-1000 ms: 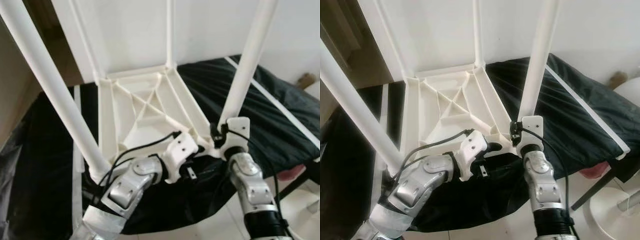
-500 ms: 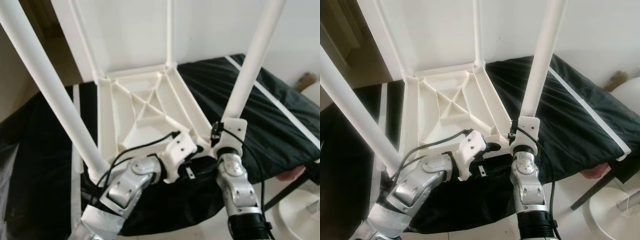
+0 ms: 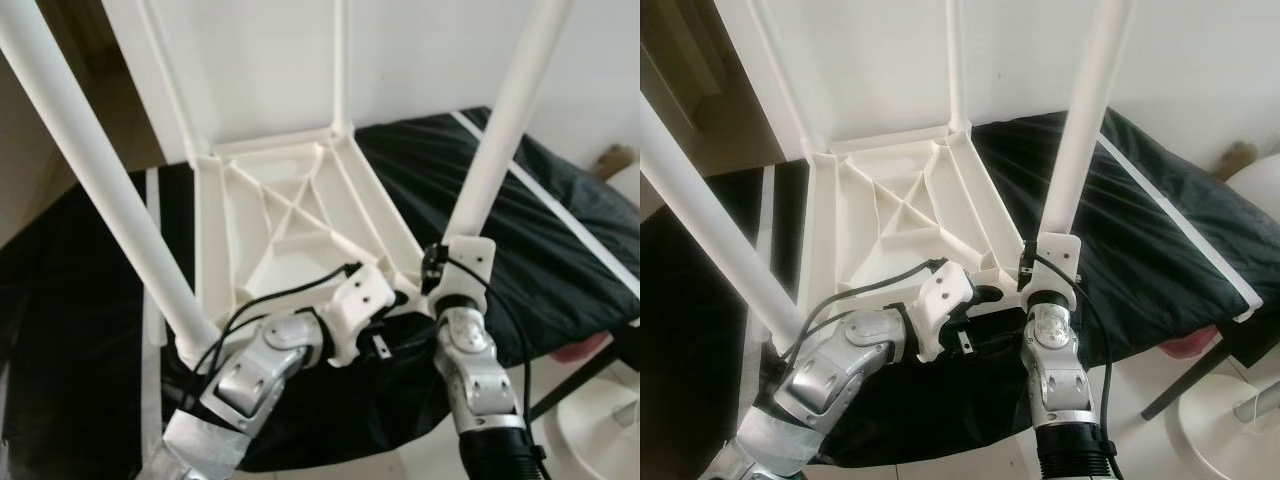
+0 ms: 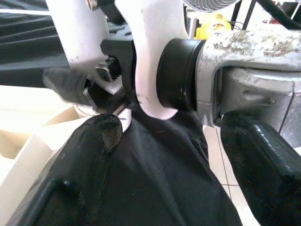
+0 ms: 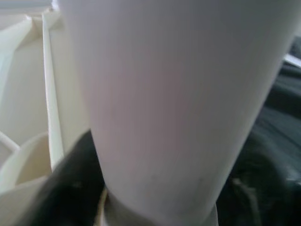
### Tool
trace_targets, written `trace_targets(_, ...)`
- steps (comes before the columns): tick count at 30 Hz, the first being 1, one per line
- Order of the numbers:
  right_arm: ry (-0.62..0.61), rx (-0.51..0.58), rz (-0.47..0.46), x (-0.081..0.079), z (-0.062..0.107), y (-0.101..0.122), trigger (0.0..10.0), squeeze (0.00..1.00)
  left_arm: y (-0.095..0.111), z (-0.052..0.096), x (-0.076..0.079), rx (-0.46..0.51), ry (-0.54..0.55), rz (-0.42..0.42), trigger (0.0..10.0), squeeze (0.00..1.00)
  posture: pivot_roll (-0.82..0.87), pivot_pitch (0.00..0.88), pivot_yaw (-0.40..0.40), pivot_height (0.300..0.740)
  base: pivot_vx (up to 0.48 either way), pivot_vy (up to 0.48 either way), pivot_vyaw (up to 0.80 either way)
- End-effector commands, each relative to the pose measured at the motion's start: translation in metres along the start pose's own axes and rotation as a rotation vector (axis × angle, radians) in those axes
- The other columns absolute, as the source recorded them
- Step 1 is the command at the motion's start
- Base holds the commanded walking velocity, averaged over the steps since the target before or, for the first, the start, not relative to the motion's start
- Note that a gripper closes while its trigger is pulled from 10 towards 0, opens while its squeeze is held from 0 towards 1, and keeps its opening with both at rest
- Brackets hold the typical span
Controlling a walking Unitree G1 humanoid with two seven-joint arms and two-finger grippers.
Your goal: Building children table
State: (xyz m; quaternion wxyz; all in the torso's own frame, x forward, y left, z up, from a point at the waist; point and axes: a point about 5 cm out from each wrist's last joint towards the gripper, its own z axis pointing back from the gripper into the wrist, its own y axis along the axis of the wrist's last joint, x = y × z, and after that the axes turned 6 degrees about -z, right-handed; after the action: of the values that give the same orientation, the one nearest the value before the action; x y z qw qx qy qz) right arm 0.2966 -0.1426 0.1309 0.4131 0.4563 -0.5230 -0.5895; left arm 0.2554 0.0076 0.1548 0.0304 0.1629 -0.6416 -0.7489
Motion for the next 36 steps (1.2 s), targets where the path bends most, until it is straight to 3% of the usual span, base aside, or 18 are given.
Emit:
trace_targets(1,0.029,-0.04,-0.026,-0.008,0.007,-0.01,10.0,1.0,0.001,-0.002,0.004,0.012,-0.034,0.0,10.0,0.0,-0.09,0.0,0.03,0.74,0.0,0.0,0.0)
trace_targets(4,0.057,0.007,-0.045,-0.004,0.005,-0.004,10.0,1.0,0.001,-0.002,0.004,0.011,-0.034,0.001,10.0,0.0,-0.09,0.0,0.03,0.74,0.0,0.0,0.0)
trace_targets(6,0.1,0.045,-0.076,0.007,0.003,0.0,10.0,1.0,0.001,-0.001,0.004,0.009,-0.034,0.001,10.0,0.0,-0.09,0.0,0.034,0.74,0.0,0.0,0.0)
trace_targets(13,0.165,0.066,-0.078,0.019,0.002,0.002,10.0,1.0,0.0,-0.001,0.004,0.008,-0.034,0.0,10.0,0.0,-0.09,0.0,0.034,0.74,0.0,0.0,0.0)
trace_targets(14,0.273,0.06,-0.069,0.035,-0.001,0.004,10.0,1.0,0.0,-0.001,0.004,0.007,-0.038,0.0,10.0,0.0,-0.1,0.0,0.039,0.74,0.0,0.0,0.0)
trace_targets(17,0.338,0.053,-0.048,0.042,-0.003,0.006,10.0,1.0,0.0,-0.002,0.004,0.007,-0.04,0.0,10.0,0.0,-0.1,0.0,0.044,0.74,0.0,0.0,0.0)
trace_targets(18,0.41,0.042,-0.021,0.046,-0.006,0.008,10.0,0.0,0.0,-0.002,0.004,0.008,-0.043,0.0,10.0,0.0,-0.1,0.0,0.044,0.74,0.0,0.0,0.0)
trace_targets(24,0.547,0.02,0.038,0.05,-0.013,0.014,10.0,0.0,0.0,-0.003,0.003,0.007,-0.046,-0.001,10.0,0.0,-0.1,0.0,0.048,0.74,0.0,0.0,0.0)
trace_targets(30,0.735,-0.008,0.144,0.04,-0.027,0.023,10.0,0.0,0.001,-0.002,0.001,0.008,-0.037,-0.009,10.0,0.0,-0.09,0.0,0.048,0.74,0.0,0.0,0.0)
trace_targets(35,0.808,-0.032,0.168,0.035,-0.031,0.023,10.0,0.0,0.002,-0.002,-0.001,0.009,-0.031,-0.011,10.0,0.0,-0.09,0.0,0.045,0.74,0.0,0.0,0.0)
trace_targets(36,0.825,-0.035,0.178,0.033,-0.032,0.022,4.4,0.0,0.002,-0.002,-0.001,0.009,-0.027,-0.011,10.0,0.0,-0.08,0.0,0.044,0.74,0.0,0.0,0.0)
